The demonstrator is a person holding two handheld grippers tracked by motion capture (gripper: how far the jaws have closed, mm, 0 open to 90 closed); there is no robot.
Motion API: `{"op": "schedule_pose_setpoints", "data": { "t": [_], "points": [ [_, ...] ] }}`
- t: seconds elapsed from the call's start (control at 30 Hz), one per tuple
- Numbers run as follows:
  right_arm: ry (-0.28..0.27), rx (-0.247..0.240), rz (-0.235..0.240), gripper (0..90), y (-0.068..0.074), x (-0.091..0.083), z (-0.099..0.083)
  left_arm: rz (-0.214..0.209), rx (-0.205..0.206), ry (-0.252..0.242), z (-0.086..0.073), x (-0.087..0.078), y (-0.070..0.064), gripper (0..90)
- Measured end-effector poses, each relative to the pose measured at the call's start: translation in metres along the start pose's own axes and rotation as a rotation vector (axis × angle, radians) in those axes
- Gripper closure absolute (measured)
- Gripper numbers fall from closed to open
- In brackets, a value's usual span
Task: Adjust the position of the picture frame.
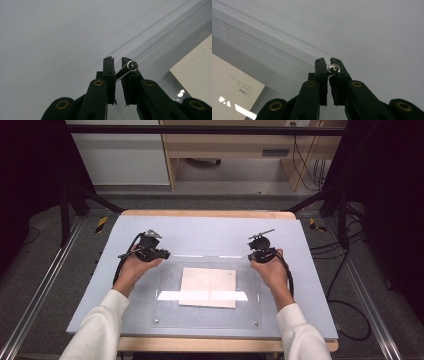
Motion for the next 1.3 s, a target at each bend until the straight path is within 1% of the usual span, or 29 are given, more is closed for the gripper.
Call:
{"op": "schedule_pose_setpoints", "data": {
  "t": [0.1,0.17,0.27,0.3,0.37,0.57,0.6,0.67,0.73,0.9,0.93,1.1,1.13,1.17,1.2,1.23,1.3],
  "points": [
    [-0.010,0.010,0.012,84.8,-0.002,0.005,-0.003,0.003,-0.006,0.004,-0.001,0.003,0.000,81.4],
    [-0.018,0.016,0.020,84.8,-0.004,0.009,-0.005,0.013,-0.006,0.014,-0.002,0.008,0.000,81.8],
    [-0.029,0.020,0.022,84.8,-0.005,0.012,-0.007,0.017,-0.010,0.020,-0.003,0.011,-0.001,82.1],
    [-0.044,0.022,0.027,84.9,-0.006,0.014,-0.009,0.024,-0.017,0.019,-0.004,0.013,-0.001,82.3],
    [-0.055,0.029,0.033,84.9,-0.006,0.015,-0.011,0.022,-0.017,0.024,-0.005,0.014,-0.001,82.5],
    [-0.075,0.034,0.037,84.9,-0.007,0.017,-0.014,0.039,-0.027,0.012,-0.007,0.017,-0.003,82.8],
    [-0.085,0.032,0.038,84.9,-0.008,0.018,-0.015,0.045,-0.031,0.008,-0.007,0.017,-0.003,83.0],
    [-0.087,0.025,0.040,84.9,-0.009,0.019,-0.016,0.063,-0.029,0.008,-0.008,0.019,-0.005,83.3],
    [-0.085,0.032,0.043,84.9,-0.009,0.020,-0.016,0.066,-0.034,0.006,-0.009,0.019,-0.005,83.4],
    [-0.088,0.030,0.043,84.9,-0.009,0.022,-0.017,0.076,-0.038,0.002,-0.011,0.020,-0.006,83.5],
    [-0.089,0.029,0.044,84.9,-0.009,0.022,-0.017,0.086,-0.040,0.000,-0.011,0.020,-0.007,83.6],
    [-0.091,0.025,0.047,84.9,-0.009,0.023,-0.016,0.104,-0.052,-0.004,-0.012,0.020,-0.009,83.8],
    [-0.092,0.029,0.049,84.8,-0.009,0.023,-0.016,0.115,-0.048,-0.005,-0.012,0.020,-0.009,83.8],
    [-0.098,0.025,0.050,84.8,-0.009,0.023,-0.016,0.126,-0.053,-0.010,-0.013,0.020,-0.010,83.9],
    [-0.098,0.025,0.050,84.8,-0.009,0.023,-0.016,0.126,-0.053,-0.010,-0.013,0.020,-0.010,83.9],
    [-0.105,0.023,0.049,84.8,-0.008,0.023,-0.016,0.140,-0.053,-0.009,-0.012,0.018,-0.012,83.9],
    [-0.111,0.020,0.051,84.8,-0.008,0.024,-0.015,0.149,-0.055,-0.009,-0.012,0.018,-0.013,84.0]
  ]
}}
Point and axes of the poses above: each handheld gripper's, and its own axes: x roughly forward along the jaws, z roughly out of its top, y roughly to its left, the point moved 1 cm from there along x, roughly forward along the jaws, and after that the axes turned 12 degrees about x, right-handed, at the moved point
